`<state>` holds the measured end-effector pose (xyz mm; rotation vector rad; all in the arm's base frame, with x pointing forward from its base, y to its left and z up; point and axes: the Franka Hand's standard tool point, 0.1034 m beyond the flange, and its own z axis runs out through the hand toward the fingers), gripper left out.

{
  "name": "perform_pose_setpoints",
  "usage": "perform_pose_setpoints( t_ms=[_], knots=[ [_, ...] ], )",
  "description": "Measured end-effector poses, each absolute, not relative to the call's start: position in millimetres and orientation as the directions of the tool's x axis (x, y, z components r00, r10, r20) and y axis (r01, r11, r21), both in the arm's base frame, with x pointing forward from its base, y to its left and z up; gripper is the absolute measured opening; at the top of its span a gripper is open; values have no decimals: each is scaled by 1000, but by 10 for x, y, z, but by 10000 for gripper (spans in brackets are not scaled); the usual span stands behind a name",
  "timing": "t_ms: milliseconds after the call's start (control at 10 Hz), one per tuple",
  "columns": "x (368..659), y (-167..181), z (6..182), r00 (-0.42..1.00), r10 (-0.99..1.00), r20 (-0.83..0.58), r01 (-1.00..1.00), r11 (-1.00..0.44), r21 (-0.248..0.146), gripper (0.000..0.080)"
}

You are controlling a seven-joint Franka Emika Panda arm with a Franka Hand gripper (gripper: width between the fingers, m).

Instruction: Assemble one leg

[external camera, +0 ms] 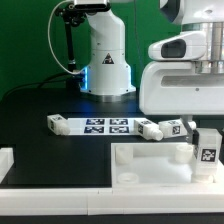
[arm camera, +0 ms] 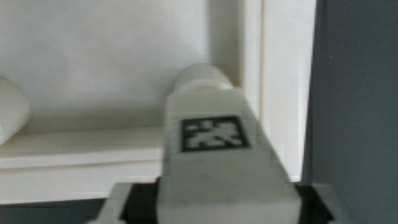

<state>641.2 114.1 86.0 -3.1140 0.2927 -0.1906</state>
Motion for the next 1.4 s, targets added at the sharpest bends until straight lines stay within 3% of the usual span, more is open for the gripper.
perform_pose_setpoints(
  t_ms=[400,700,1000,1200,1300,1400],
  knots=[
    [6411,1123,850,839,-531,119,-527,-848,-62,285],
    [6389,1079,849,504,-861,60,-855,-508,-104,285],
    [6380,1063,841,137,-990,-25,-983,-132,-131,285],
    [6379,1067,837,65,-997,-34,-990,-60,-127,286],
    [6379,1067,833,104,-994,-28,-987,-99,-129,366],
    [6387,1073,842,193,-981,-7,-973,-191,-130,366]
  ],
)
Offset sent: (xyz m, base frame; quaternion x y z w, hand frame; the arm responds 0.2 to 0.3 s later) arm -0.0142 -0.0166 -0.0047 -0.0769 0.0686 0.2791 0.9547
